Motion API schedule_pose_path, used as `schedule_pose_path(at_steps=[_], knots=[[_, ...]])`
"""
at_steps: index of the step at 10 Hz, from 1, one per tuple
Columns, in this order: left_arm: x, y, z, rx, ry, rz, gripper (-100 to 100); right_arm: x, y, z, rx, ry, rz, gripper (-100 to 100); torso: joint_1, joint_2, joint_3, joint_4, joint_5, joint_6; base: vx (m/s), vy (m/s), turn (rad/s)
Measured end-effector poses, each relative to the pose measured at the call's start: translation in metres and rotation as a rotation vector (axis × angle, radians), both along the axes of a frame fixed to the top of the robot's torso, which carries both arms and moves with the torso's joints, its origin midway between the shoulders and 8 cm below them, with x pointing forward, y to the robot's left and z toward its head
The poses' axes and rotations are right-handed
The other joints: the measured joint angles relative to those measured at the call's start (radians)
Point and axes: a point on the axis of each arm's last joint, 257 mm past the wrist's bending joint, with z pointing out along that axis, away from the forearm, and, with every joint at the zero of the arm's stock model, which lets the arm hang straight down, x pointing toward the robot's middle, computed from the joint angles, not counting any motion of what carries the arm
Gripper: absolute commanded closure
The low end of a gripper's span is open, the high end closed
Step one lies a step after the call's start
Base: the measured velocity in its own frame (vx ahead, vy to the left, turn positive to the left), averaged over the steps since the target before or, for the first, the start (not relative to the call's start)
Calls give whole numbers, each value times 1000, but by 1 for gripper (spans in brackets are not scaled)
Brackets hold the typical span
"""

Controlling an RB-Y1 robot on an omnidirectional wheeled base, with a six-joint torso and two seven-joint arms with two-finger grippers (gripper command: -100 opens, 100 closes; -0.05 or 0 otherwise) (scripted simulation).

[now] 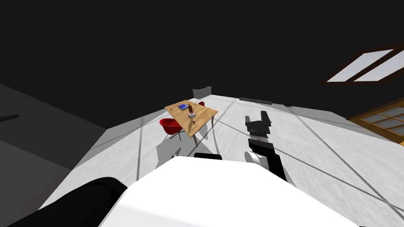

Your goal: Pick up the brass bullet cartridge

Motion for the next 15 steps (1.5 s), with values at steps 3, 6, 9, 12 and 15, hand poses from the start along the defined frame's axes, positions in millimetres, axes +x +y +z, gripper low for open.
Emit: schedule_pose_path(at_steps=[3, 6, 9, 12, 15], knots=[[-62, 17, -50, -28, 199, 21, -100, 0, 0, 0, 0, 0, 0, 0, -1, -3, -2, -1, -1, -1, 87, -69, -211], [-130, 38, -80, -42, 384, 48, -100, 0, 0, 0, 0, 0, 0, 0, 0, -7, -4, -1, 0, 0, 129, -52, -260], [-182, 67, -95, -37, 520, 69, -100, 0, 0, 0, 0, 0, 0, 0, 2, -7, -4, -1, 0, 0, 162, -30, -301], [-230, 99, -109, -18, 652, 97, -100, 0, 0, 0, 0, 0, 0, 0, 0, -10, -6, -2, 0, -1, 191, -27, -194], [-252, 138, -110, 12, 746, 129, -100, 0, 0, 0, 0, 0, 0, 0, 2, -13, -8, -3, 0, 0, 216, 7, -254]])
